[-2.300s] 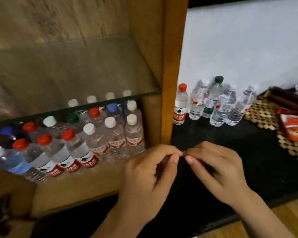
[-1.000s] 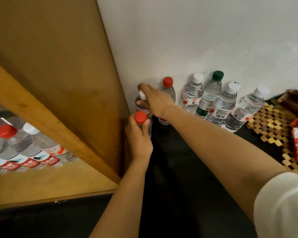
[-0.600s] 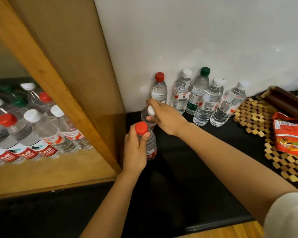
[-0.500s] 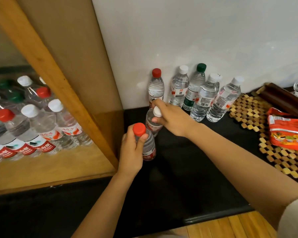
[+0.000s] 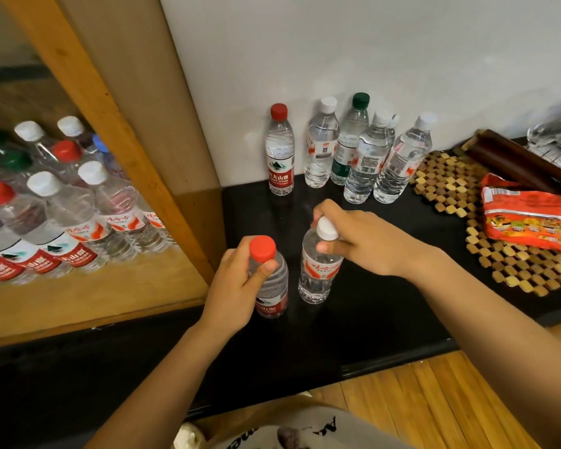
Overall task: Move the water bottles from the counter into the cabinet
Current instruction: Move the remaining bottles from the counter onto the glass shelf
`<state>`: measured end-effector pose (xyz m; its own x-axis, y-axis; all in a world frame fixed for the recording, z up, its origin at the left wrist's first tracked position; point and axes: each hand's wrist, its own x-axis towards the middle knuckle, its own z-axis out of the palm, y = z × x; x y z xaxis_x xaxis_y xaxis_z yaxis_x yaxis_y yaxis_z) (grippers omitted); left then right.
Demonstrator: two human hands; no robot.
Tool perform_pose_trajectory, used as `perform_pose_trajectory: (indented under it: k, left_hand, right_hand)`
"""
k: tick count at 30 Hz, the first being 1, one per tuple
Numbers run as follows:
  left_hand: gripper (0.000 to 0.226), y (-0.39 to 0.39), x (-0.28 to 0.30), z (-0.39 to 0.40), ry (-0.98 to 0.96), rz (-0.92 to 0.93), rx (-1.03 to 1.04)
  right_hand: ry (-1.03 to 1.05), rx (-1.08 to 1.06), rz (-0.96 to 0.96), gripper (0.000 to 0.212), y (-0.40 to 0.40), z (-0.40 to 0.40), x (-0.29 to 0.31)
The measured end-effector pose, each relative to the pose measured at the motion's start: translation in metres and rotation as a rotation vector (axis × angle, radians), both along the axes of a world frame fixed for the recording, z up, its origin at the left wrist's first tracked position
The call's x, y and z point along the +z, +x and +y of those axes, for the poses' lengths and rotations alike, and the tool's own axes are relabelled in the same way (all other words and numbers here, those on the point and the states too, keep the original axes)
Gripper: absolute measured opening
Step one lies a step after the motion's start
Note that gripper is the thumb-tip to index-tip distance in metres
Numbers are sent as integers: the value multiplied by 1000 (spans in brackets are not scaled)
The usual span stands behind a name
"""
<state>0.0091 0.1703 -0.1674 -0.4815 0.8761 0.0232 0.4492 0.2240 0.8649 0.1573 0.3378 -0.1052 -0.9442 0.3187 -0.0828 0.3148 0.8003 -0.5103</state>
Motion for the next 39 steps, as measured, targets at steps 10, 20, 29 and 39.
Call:
perform_pose_trajectory:
  k: [10, 20, 29, 39]
  left_hand:
    - [60, 20, -4, -8, -21, 158, 109]
    - [78, 28, -69, -20, 67, -375, 73]
    - [68, 25, -95, -25, 64, -460, 72]
    - [67, 0, -25, -93, 318, -454, 156]
  right_hand:
    - [-102, -146, 199, 42, 24, -33, -30]
    - [-690, -505, 359, 87, 28, -58, -136]
    - [-658, -605, 470, 86, 16, -81, -147]
    - [-752, -303, 564, 80, -21, -123, -82]
